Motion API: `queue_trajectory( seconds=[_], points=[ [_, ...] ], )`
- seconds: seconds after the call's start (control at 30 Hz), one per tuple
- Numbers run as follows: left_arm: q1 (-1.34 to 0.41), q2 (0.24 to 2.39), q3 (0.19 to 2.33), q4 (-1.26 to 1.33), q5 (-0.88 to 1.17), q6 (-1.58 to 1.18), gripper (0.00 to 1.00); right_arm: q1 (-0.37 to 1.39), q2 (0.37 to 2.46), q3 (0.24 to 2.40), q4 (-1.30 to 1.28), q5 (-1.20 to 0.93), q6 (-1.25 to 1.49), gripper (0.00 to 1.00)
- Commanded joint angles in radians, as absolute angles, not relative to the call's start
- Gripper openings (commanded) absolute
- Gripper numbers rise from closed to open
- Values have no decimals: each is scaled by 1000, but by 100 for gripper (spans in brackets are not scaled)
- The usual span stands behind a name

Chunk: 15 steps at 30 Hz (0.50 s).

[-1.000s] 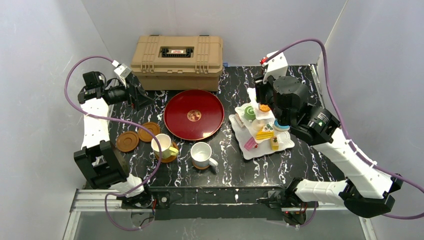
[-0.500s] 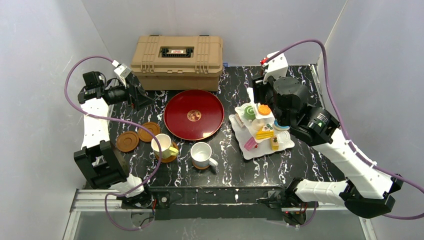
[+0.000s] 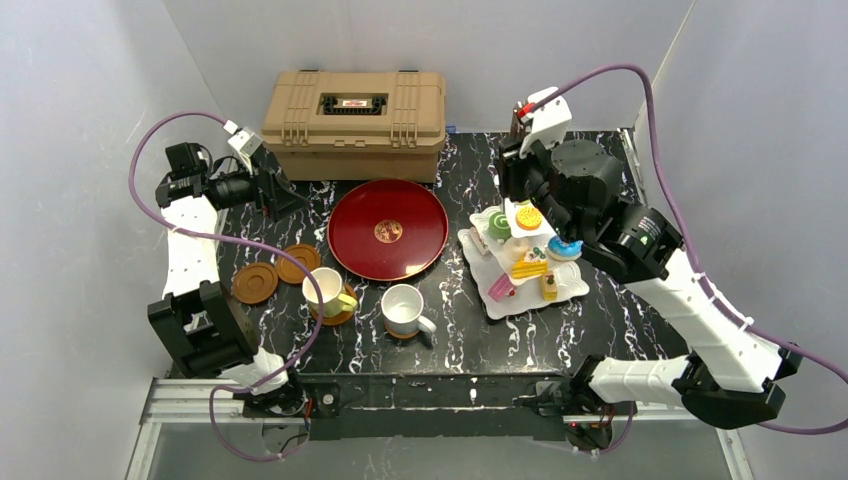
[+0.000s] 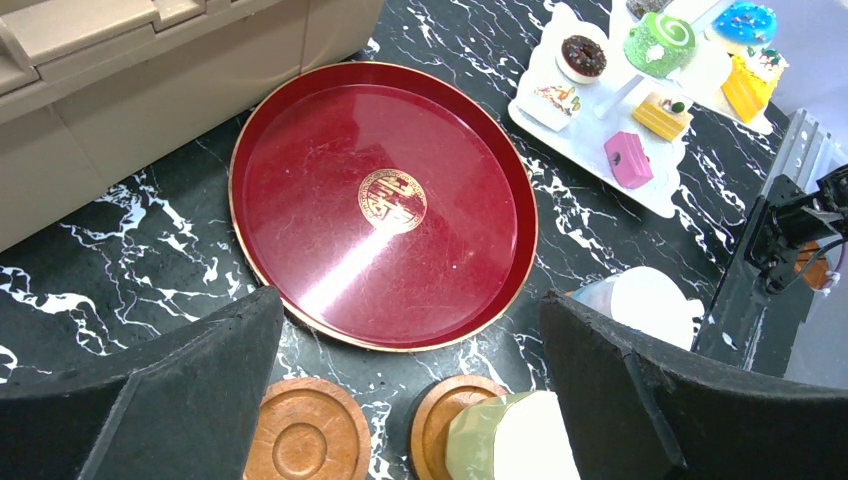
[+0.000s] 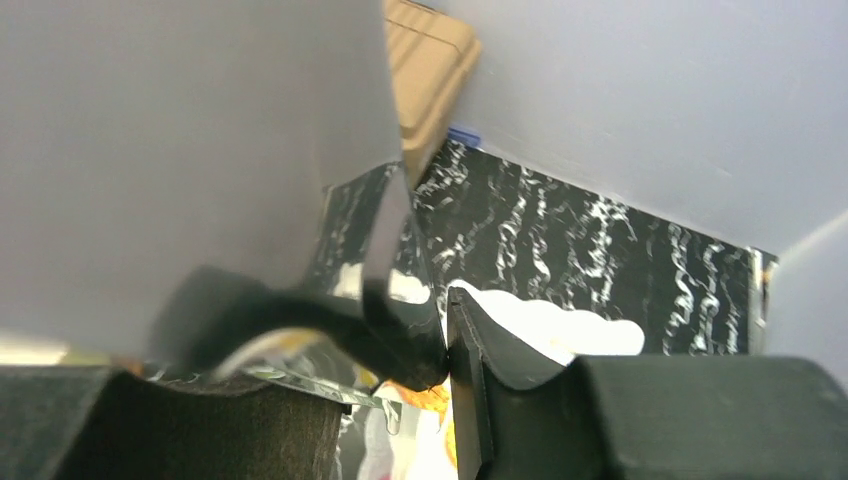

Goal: Serve the afternoon tea
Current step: Place the desert on the desert table, then place the clamp on the tray.

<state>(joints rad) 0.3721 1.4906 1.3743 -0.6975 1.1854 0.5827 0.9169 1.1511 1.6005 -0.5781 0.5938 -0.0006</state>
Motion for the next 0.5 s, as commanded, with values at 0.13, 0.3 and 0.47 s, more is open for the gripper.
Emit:
queue_trajectory(
  seconds=[0.13,0.3,0.47],
  points=[
    [378,1453,1409,-723,1193,577,98,916,1173,1721,-473,442,29,41],
    [378,1470,1429,-711,1148,550,98,917,1235,1733,-465,284,89,40],
    [379,1515,1454,-618,951,395,98,917,1396,1726,-498,156,176,39]
  ],
)
